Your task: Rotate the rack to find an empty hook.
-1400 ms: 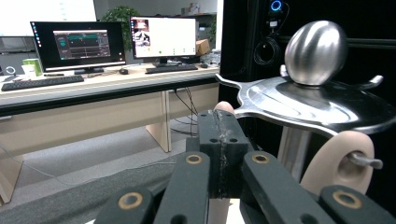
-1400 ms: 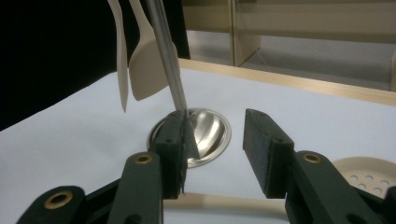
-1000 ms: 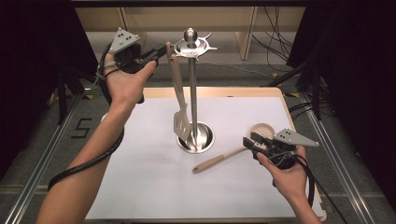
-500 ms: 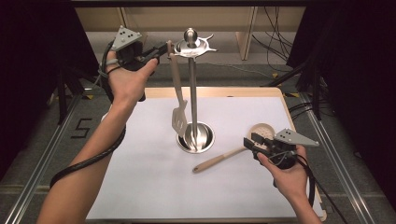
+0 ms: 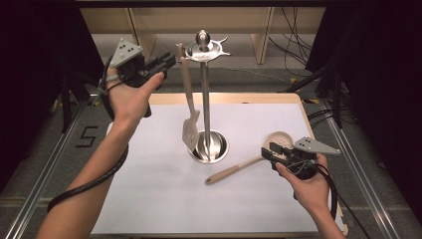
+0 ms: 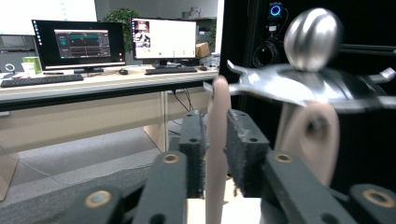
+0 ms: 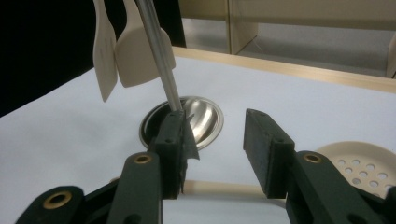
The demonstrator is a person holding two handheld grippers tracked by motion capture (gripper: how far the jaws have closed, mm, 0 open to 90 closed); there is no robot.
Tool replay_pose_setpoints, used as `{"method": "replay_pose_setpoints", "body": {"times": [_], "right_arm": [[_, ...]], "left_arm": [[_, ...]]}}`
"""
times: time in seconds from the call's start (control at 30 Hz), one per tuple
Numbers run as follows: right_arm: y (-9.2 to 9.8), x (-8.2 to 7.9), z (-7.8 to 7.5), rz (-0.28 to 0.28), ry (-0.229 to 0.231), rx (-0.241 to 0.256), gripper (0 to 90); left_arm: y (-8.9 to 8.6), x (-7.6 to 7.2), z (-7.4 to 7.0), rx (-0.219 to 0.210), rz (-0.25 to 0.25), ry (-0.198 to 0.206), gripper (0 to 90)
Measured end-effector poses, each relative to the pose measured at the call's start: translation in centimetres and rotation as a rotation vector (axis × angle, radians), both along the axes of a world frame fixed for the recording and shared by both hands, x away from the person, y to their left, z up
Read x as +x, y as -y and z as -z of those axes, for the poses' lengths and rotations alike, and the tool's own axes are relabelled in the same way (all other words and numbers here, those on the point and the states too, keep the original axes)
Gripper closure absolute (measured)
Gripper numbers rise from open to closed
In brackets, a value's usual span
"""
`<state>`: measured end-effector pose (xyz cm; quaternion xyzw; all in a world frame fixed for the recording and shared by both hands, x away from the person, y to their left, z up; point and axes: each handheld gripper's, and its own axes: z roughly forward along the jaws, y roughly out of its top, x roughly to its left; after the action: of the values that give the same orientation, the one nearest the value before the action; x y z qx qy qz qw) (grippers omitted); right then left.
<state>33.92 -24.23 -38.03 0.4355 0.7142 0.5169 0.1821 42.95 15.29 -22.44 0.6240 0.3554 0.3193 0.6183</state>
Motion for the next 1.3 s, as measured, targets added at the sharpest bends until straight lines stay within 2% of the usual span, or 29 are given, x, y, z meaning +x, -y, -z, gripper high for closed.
{"method": "replay_pose_setpoints", "body": {"times": [0.07,0.13,0.17,0.2,0.23,0.27,0.3,0.33,0.37,0.4,0.43,0.5,0.53,0.57,0.6,0.63,0.67,0.77,0.8,0.87,0.9,1.0,1.03,1.07,1.13,1.2,1.23,1.27,1.3], "right_arm": [[0.2,0.1,0.0,-0.009,-0.006,-0.042,60.5],[0.2,0.2,0.0,-0.001,-0.025,-0.050,60.5],[0.5,0.6,0.1,-0.020,-0.003,-0.084,60.5],[0.5,0.7,0.2,-0.011,-0.004,-0.081,60.6],[0.6,0.8,0.1,-0.009,-0.029,-0.097,60.5],[0.9,1.2,0.3,-0.021,0.009,-0.119,60.6],[1.0,1.3,0.3,-0.017,-0.005,-0.124,60.6],[0.8,1.3,0.3,-0.004,-0.036,-0.097,60.5],[0.8,1.5,0.5,-0.002,-0.028,-0.092,60.6],[1.0,1.6,0.5,-0.002,-0.041,-0.109,60.5],[1.3,1.9,0.5,-0.009,-0.017,-0.158,60.5],[1.2,2.2,0.8,-0.002,-0.047,-0.144,59.5],[1.4,2.5,0.8,-0.010,-0.050,-0.180,59.2],[1.3,2.6,0.9,-0.003,-0.075,-0.174,58.5],[1.5,3.0,1.0,-0.017,-0.048,-0.207,57.6],[1.3,3.1,1.2,-0.019,-0.069,-0.202,56.8],[1.3,3.2,1.2,-0.030,-0.082,-0.220,56.1],[1.1,3.8,1.6,-0.067,-0.114,-0.260,53.6],[1.1,4.2,1.8,-0.096,-0.095,-0.290,52.4],[0.7,4.5,2.0,-0.129,-0.123,-0.306,51.4],[0.7,4.8,2.0,-0.155,-0.128,-0.336,51.1],[0.2,5.3,2.2,-0.207,-0.161,-0.371,48.9],[-0.1,5.7,2.6,-0.217,-0.137,-0.374,48.1],[-0.2,5.8,2.6,-0.231,-0.167,-0.382,47.4],[-0.5,6.2,3.0,-0.270,-0.191,-0.406,45.9],[-0.9,6.4,3.2,-0.287,-0.246,-0.444,44.4],[-1.0,6.6,3.5,-0.332,-0.236,-0.461,44.3],[-1.4,6.5,3.6,-0.306,-0.294,-0.461,44.4],[-1.3,6.7,3.7,-0.356,-0.276,-0.488,44.4]], "left_arm": [[-0.6,-0.8,0.9,0.004,0.005,-0.003,70.0],[-1.1,-1.7,1.9,0.020,0.008,-0.008,66.9],[-1.5,-2.2,2.4,0.023,0.013,-0.013,65.8],[-1.8,-2.6,2.9,0.022,0.015,-0.015,64.7],[-2.2,-3.0,3.4,0.028,0.016,-0.015,63.4],[-2.7,-3.6,4.1,0.028,0.013,-0.016,61.5],[-3.0,-3.9,4.6,0.029,0.010,-0.017,59.6],[-3.4,-4.2,5.4,0.032,0.006,-0.022,57.9],[-3.9,-4.5,6.2,0.035,0.003,-0.031,56.6],[-4.3,-4.8,7.0,0.037,-0.001,-0.044,55.5],[-4.8,-5.1,7.8,0.030,0.006,-0.056,54.8],[-5.7,-5.6,9.2,0.036,-0.013,-0.074,53.5],[-6.2,-5.9,9.9,0.036,-0.039,-0.093,52.9],[-6.6,-6.1,10.5,0.042,-0.043,-0.097,52.3],[-6.9,-6.4,11.0,0.034,-0.048,-0.118,52.0],[-7.2,-6.7,11.5,0.030,-0.051,-0.131,51.7],[-7.4,-6.9,11.9,0.033,-0.054,-0.136,51.6],[-7.9,-7.4,12.9,0.024,-0.061,-0.147,51.4],[-7.9,-7.4,13.2,0.022,-0.063,-0.152,51.3],[-8.0,-7.6,13.7,0.029,-0.065,-0.171,51.2],[-8.0,-7.6,14.0,0.027,-0.062,-0.173,51.1],[-7.8,-7.7,14.6,0.039,-0.051,-0.186,51.0],[-7.7,-7.7,14.7,0.039,-0.050,-0.188,50.9],[-7.7,-7.7,14.8,0.037,-0.047,-0.185,50.8],[-7.5,-7.8,14.8,0.040,-0.047,-0.188,50.8],[-7.4,-7.8,14.9,0.048,-0.045,-0.187,50.7],[-7.3,-7.8,15.0,0.047,-0.042,-0.185,50.7],[-7.3,-7.9,15.0,0.050,-0.039,-0.188,50.6],[-7.2,-7.9,15.1,0.051,-0.037,-0.188,50.6]]}}
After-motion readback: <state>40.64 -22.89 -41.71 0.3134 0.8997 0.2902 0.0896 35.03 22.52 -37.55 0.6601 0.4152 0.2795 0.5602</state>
